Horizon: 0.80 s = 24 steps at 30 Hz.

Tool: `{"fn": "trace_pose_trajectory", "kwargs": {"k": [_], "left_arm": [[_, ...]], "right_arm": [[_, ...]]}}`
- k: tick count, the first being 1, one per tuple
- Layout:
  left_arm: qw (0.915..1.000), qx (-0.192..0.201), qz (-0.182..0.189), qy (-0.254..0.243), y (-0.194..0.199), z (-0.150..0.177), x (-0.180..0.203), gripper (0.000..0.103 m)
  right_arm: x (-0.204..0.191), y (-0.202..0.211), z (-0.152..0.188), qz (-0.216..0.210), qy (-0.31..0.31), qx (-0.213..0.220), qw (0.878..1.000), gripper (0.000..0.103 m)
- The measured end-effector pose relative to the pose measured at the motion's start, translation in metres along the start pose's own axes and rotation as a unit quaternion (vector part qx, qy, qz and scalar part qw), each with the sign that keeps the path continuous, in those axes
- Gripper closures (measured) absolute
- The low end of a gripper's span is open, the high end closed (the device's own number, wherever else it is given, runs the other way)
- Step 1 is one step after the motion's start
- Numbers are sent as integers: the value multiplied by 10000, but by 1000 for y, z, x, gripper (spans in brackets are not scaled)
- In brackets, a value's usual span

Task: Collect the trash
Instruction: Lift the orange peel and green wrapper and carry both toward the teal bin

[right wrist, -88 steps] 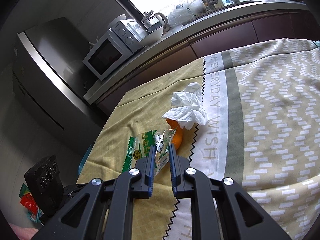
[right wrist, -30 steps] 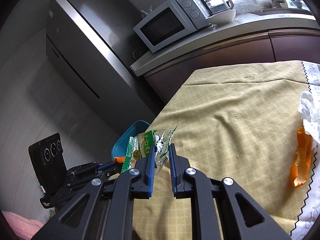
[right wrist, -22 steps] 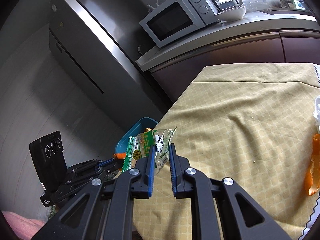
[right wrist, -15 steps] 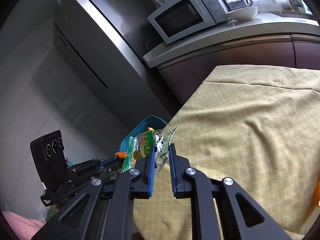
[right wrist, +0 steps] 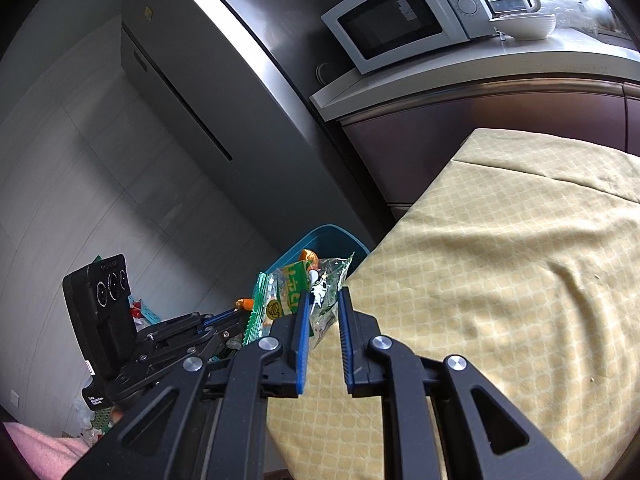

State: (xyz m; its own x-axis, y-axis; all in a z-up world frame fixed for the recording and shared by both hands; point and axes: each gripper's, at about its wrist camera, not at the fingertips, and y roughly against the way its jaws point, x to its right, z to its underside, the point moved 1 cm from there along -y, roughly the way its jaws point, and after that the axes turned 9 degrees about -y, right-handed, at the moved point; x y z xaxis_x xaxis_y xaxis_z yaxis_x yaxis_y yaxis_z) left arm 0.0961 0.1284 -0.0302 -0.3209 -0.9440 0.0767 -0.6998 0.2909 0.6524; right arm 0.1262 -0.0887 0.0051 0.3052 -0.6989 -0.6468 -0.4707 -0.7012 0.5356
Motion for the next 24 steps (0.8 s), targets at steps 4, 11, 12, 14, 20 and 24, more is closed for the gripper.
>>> {"fn": "trace_pose_trajectory", "kwargs": {"k": [4, 11, 12, 14, 20, 24], "left_arm": [[9999, 29, -77, 74, 2, -1, -8, 97], [9995, 23, -228, 202, 2, -2, -24, 97], [9995, 21, -240, 222, 2, -2, -26, 97], [9993, 13, -279, 262, 1, -2, -30, 97], [9987, -16, -356, 360, -1, -1, -39, 97], [9984, -22, -394, 411, -3, 0, -45, 97]], "right_arm": [[-5, -9, -4, -26, 59, -56, 10000, 90], [-15, -26, -11, -98, 149, -144, 9997, 90], [-16, -28, -12, -98, 170, -158, 9997, 90], [-19, -32, -14, -102, 201, -182, 9996, 90], [-24, -41, -19, -127, 253, -229, 9993, 90], [-24, -45, -20, -141, 251, -261, 9992, 90]]}}
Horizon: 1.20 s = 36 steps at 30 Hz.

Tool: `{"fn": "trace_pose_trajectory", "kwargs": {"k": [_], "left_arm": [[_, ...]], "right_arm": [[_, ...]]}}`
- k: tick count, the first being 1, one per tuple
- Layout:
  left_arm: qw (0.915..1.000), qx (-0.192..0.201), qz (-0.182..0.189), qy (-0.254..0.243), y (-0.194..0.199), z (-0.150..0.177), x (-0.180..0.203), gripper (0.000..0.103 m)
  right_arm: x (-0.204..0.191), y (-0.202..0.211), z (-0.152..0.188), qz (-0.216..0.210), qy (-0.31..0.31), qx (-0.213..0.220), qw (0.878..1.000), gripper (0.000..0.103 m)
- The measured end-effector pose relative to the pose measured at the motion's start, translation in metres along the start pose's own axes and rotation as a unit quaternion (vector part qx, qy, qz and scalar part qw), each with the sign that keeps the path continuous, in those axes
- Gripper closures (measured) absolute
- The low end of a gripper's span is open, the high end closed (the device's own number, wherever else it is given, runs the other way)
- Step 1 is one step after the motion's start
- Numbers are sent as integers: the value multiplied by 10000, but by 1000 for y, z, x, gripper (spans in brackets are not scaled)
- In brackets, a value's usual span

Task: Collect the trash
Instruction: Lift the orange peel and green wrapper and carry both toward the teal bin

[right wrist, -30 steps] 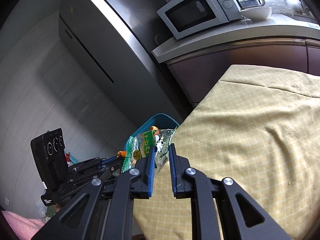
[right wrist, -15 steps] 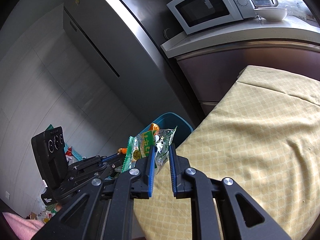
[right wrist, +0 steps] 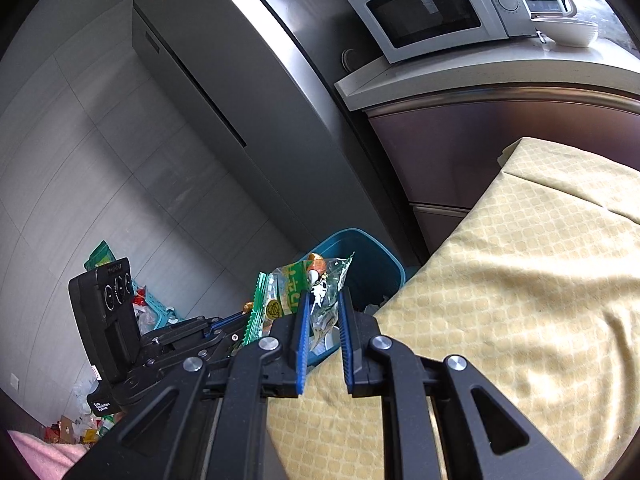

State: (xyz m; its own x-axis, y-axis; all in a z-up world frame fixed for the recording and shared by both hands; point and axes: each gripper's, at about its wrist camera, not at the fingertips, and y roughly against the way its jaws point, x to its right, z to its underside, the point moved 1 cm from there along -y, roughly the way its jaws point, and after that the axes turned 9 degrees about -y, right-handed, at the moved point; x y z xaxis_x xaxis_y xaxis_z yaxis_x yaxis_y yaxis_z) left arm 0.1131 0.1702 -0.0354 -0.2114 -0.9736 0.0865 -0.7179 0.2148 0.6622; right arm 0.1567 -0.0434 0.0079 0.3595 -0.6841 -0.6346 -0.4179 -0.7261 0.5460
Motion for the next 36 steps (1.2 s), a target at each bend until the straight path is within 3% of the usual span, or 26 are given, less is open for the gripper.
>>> {"fn": "trace_pose_trajectory", "kwargs": {"k": [36], "left_arm": [[9987, -198, -308, 354, -22, 4, -32, 97]], "right_arm": [[-6, -45, -8, 110, -27, -371, 9992, 90]]}}
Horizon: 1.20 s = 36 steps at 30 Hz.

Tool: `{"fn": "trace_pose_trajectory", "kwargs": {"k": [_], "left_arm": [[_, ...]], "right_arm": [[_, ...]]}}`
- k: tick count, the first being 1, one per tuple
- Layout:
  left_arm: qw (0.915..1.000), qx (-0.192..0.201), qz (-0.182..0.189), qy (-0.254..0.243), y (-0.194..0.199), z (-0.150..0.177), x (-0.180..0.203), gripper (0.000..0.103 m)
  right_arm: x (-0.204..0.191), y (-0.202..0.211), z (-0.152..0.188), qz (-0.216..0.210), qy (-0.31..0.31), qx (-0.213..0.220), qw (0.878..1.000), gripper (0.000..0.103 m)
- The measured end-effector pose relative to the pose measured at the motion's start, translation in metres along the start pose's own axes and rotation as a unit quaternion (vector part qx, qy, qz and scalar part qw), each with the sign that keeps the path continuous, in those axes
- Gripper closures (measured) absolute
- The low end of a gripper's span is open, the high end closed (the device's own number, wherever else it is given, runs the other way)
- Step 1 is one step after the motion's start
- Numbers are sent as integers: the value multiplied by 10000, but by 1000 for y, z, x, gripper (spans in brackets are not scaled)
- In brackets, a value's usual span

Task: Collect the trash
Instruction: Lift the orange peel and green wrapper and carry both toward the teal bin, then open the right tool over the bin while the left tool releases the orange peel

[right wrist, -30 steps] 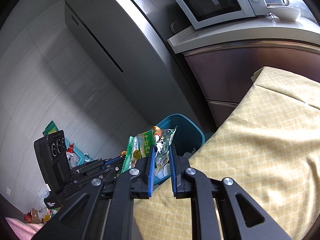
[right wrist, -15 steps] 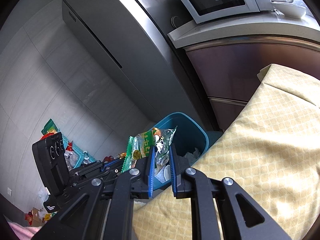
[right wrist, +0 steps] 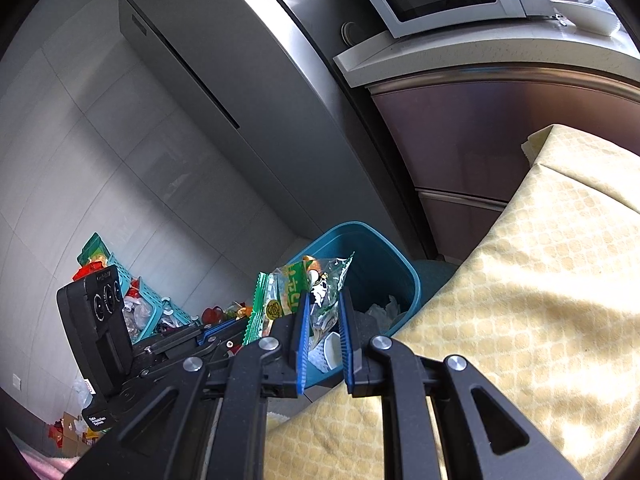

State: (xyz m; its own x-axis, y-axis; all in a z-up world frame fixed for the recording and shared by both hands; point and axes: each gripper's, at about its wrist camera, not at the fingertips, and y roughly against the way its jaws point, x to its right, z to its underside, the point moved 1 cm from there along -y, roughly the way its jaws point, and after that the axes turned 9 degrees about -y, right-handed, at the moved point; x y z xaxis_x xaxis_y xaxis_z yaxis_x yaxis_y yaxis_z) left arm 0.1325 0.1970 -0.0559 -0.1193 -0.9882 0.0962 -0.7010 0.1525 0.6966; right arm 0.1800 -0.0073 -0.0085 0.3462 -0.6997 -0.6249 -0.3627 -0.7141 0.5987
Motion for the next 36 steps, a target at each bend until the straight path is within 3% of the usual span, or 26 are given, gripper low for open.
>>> {"fn": "trace_pose_trajectory", "kwargs": {"k": [36], "left_arm": [[9983, -433, -203, 323, -39, 9, -24, 96]], "right_arm": [[-16, -61, -1, 454, -59, -429, 9980, 89]]}}
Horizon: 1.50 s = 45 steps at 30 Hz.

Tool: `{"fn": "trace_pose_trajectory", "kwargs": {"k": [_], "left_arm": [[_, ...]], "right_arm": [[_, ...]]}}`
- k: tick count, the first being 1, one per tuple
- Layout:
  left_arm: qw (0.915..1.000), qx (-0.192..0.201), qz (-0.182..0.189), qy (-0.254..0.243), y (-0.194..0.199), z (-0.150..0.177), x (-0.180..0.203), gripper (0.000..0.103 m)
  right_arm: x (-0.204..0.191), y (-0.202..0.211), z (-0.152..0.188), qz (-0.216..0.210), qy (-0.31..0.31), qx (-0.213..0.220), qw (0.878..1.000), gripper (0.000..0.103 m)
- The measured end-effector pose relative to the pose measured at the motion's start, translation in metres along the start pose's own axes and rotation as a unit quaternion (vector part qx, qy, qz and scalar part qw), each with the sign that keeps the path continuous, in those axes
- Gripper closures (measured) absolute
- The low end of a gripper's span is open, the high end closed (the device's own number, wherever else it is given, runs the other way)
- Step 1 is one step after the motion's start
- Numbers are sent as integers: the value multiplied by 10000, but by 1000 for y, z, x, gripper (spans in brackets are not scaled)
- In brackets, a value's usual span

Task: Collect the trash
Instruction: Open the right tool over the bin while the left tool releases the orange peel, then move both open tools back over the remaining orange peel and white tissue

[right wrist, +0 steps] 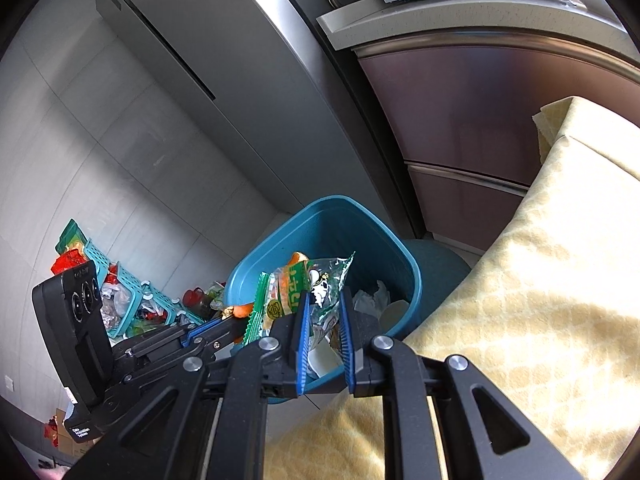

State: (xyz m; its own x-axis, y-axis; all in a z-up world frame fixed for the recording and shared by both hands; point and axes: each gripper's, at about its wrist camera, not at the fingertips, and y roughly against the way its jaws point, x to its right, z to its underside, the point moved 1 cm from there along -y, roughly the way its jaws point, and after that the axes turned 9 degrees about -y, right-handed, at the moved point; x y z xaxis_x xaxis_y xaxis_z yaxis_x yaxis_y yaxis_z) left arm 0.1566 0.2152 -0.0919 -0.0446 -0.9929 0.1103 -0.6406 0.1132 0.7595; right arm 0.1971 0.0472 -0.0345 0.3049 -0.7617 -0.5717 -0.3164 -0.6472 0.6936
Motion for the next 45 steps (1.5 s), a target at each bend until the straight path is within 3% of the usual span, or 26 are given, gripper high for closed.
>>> {"fn": "trace_pose_trajectory", "kwargs": {"k": [17, 19, 25, 28, 30, 33, 36, 45], "left_arm": [[9998, -139, 34, 113, -19, -2, -7, 90], [9999, -111, 36, 112, -17, -2, -6, 85], [9997, 118, 235, -2, -1, 0, 1, 58], [9990, 337, 281, -127, 13, 1, 9, 47], [9979, 498, 332, -236, 24, 1, 17, 31], [9947, 794, 435, -478, 43, 4, 32, 21], [9911, 1045, 517, -636, 59, 5, 49, 10], [9784, 1376, 985, -1187, 85, 11, 114, 5]], "right_arm": [[-4, -28, -2, 319, 4, -163, 9994, 82], [-4, -27, -1, 318, -4, -153, 9994, 80], [4, -19, 2, 303, -13, -61, 9995, 70], [8, -9, 5, 267, 23, 3, 9996, 68], [8, 1, 8, 281, 92, 120, 9995, 64], [11, 20, 14, 296, 173, 343, 9988, 54], [19, 41, 20, 314, 179, 572, 9977, 53], [56, 138, 46, 565, 168, 1380, 9887, 35]]}}
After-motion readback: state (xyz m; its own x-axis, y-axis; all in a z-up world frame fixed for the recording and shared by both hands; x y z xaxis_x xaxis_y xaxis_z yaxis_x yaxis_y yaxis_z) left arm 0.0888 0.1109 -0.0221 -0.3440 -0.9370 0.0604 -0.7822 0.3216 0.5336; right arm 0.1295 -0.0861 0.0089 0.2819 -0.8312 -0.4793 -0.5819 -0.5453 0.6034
